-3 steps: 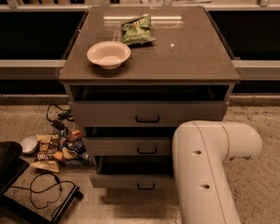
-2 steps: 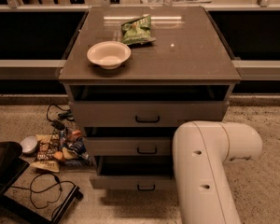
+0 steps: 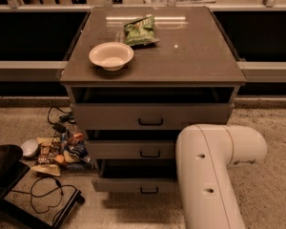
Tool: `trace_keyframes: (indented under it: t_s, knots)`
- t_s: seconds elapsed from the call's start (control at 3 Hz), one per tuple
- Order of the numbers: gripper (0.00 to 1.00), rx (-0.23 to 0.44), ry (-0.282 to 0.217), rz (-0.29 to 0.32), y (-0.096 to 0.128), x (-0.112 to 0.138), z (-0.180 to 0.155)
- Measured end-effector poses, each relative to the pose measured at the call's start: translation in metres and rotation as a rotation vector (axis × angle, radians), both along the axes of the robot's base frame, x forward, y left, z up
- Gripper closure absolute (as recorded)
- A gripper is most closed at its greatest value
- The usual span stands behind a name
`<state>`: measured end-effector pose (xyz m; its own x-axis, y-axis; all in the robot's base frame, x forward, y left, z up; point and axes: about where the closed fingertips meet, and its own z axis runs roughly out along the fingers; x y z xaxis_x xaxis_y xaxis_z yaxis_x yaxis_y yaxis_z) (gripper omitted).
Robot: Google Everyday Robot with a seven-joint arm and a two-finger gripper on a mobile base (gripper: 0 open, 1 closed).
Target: Open bottom drawer
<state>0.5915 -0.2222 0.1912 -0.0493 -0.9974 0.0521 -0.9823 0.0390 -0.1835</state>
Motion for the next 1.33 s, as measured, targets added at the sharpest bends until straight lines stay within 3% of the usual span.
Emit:
trace_keyframes:
  t_s: [0.33,0.67,1.0,1.33]
  knots:
    - [0.10,0.000,0.002,0.000,0.000,-0.001,-0.001]
    - [0.00,0.000,0.004,0.000,0.000,-0.002,-0.002]
    - [0.00,0.000,0.004,0.000,0.000,-0.002,-0.002]
    - [0.00,-0.003,0.056,-0.029,-0.008,-0.028,-0.010]
